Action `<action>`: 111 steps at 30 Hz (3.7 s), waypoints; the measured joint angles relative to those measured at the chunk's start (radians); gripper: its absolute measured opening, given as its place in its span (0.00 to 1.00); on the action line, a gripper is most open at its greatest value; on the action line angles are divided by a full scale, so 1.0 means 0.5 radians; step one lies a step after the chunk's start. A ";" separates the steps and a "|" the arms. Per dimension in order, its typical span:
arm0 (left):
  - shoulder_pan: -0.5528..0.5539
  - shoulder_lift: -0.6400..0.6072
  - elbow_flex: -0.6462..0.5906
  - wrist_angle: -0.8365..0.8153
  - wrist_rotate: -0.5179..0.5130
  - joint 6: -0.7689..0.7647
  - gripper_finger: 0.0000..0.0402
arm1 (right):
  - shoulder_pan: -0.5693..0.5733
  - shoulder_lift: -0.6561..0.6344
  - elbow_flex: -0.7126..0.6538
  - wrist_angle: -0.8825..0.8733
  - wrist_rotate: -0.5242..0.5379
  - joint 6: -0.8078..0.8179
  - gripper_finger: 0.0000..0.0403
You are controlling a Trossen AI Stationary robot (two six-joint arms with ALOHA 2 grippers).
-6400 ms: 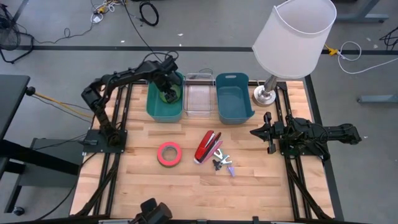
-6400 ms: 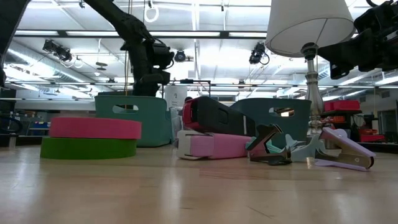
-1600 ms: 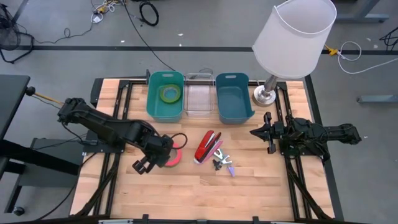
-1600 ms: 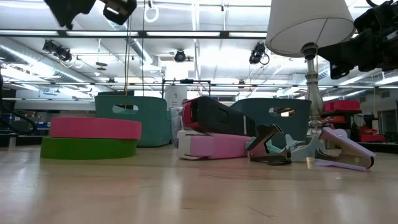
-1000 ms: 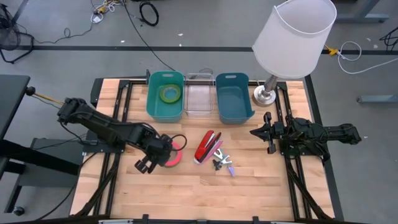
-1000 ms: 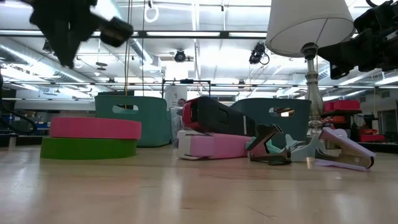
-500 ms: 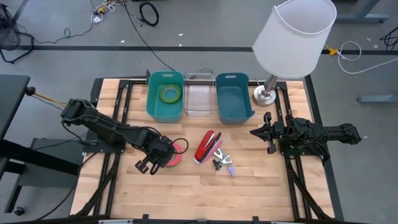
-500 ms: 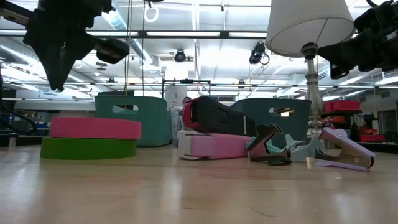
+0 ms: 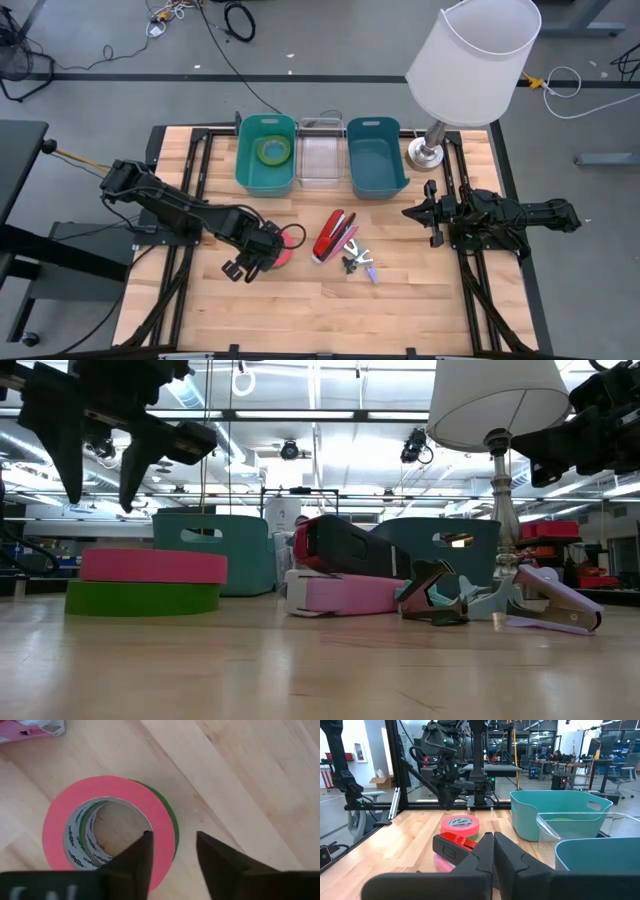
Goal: Pick and place Stapler, Stapler remover, tape
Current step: Put the pink tape into the green bin
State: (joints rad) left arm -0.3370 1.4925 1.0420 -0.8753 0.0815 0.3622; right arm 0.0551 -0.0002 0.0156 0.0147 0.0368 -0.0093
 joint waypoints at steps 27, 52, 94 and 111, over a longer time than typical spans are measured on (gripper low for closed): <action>0.001 0.144 -0.101 0.255 -0.034 -0.091 0.54 | 0.000 0.000 0.000 0.000 0.000 0.000 0.04; 0.000 0.143 -0.222 0.266 -0.050 -0.231 0.45 | -0.001 0.000 0.000 0.000 0.000 0.000 0.04; 0.054 0.143 0.374 -0.220 -0.132 -0.208 0.25 | 0.000 0.000 0.000 0.000 -0.001 0.000 0.04; 0.558 0.142 0.938 -0.456 -0.180 -0.168 0.25 | 0.000 0.000 0.000 0.000 0.000 0.000 0.04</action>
State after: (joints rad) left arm -0.0578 1.5635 1.5110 -1.1034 -0.0086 0.2783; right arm 0.0549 -0.0002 0.0154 0.0147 0.0366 -0.0093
